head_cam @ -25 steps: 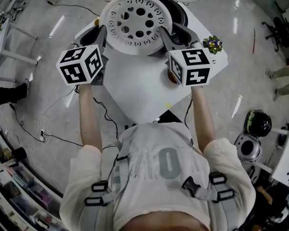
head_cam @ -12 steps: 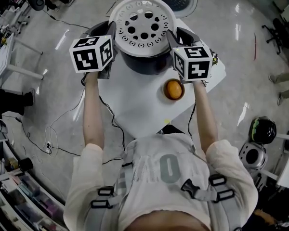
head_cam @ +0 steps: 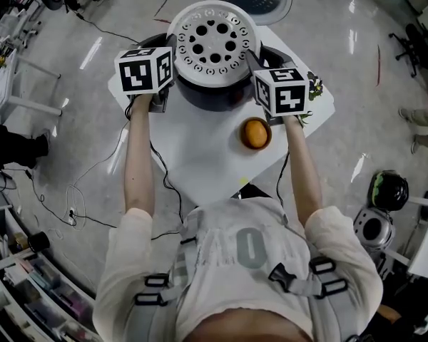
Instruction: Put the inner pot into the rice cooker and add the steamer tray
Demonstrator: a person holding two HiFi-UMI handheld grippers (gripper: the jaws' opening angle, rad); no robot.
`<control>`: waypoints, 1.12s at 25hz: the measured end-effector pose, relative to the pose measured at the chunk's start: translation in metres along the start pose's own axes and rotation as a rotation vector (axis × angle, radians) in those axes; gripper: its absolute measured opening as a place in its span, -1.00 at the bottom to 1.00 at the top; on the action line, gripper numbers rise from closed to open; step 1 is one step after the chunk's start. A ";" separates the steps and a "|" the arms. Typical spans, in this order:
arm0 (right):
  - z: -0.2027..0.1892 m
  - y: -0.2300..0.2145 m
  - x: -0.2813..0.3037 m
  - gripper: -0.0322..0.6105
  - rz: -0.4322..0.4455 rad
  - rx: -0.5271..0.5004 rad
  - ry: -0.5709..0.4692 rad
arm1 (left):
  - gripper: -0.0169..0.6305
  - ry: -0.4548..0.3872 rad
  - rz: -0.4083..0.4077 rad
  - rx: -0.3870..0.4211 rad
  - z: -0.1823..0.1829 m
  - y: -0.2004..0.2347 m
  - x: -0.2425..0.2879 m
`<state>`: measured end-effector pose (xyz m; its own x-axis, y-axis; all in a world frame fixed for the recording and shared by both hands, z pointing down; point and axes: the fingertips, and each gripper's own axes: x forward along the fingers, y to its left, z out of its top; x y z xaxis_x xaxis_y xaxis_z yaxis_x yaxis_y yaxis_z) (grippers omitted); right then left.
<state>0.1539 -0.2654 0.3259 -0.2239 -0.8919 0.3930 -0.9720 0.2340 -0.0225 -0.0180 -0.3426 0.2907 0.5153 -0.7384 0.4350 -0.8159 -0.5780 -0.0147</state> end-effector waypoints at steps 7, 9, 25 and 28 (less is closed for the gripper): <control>-0.014 -0.006 0.015 -0.56 0.005 0.021 0.046 | -0.77 0.047 -0.009 -0.017 -0.012 0.003 0.025; -0.016 -0.005 0.019 -0.55 0.009 0.033 0.052 | -0.77 0.053 -0.013 -0.022 -0.015 0.006 0.030; -0.030 -0.014 0.051 -0.49 0.037 0.081 0.121 | -0.77 0.117 -0.028 -0.033 -0.038 0.019 0.067; -0.031 -0.019 0.052 -0.49 0.012 0.100 0.094 | -0.77 0.121 -0.026 -0.022 -0.039 0.017 0.073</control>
<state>0.1635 -0.3040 0.3747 -0.2324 -0.8477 0.4769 -0.9726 0.2007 -0.1172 -0.0044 -0.3924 0.3573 0.5017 -0.6753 0.5406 -0.8091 -0.5875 0.0170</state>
